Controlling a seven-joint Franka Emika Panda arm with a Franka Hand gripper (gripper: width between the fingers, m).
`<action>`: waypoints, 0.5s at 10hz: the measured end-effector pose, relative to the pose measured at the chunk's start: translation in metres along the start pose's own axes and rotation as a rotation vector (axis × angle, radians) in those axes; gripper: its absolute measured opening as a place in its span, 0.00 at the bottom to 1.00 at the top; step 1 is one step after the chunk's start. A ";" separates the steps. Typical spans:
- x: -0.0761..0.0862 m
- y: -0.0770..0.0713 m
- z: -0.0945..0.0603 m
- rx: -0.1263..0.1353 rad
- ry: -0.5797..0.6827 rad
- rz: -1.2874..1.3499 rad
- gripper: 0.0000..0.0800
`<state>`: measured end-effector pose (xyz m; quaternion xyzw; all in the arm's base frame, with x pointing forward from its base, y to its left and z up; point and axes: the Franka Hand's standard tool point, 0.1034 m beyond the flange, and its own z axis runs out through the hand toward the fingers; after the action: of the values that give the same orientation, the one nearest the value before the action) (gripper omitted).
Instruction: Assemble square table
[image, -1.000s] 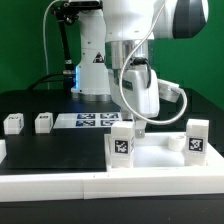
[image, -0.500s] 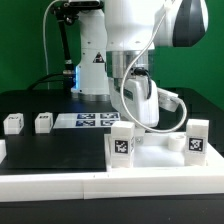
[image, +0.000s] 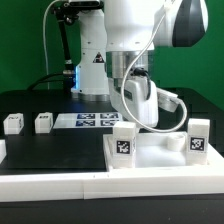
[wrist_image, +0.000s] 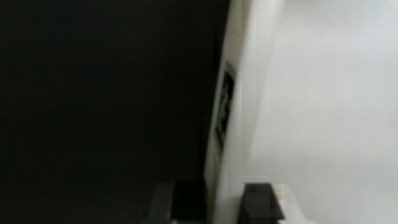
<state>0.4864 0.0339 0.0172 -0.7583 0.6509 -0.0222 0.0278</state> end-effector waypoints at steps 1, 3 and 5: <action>0.001 0.001 0.000 -0.002 0.000 -0.005 0.09; 0.006 0.003 0.000 -0.004 0.002 -0.019 0.09; 0.006 0.003 0.000 -0.004 0.003 -0.019 0.09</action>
Offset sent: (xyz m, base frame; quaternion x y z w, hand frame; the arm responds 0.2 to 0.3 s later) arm 0.0020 -0.0076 0.0003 -0.0016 0.0127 -0.0318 0.9994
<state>0.4846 0.0274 0.0169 -0.7646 0.6436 -0.0221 0.0252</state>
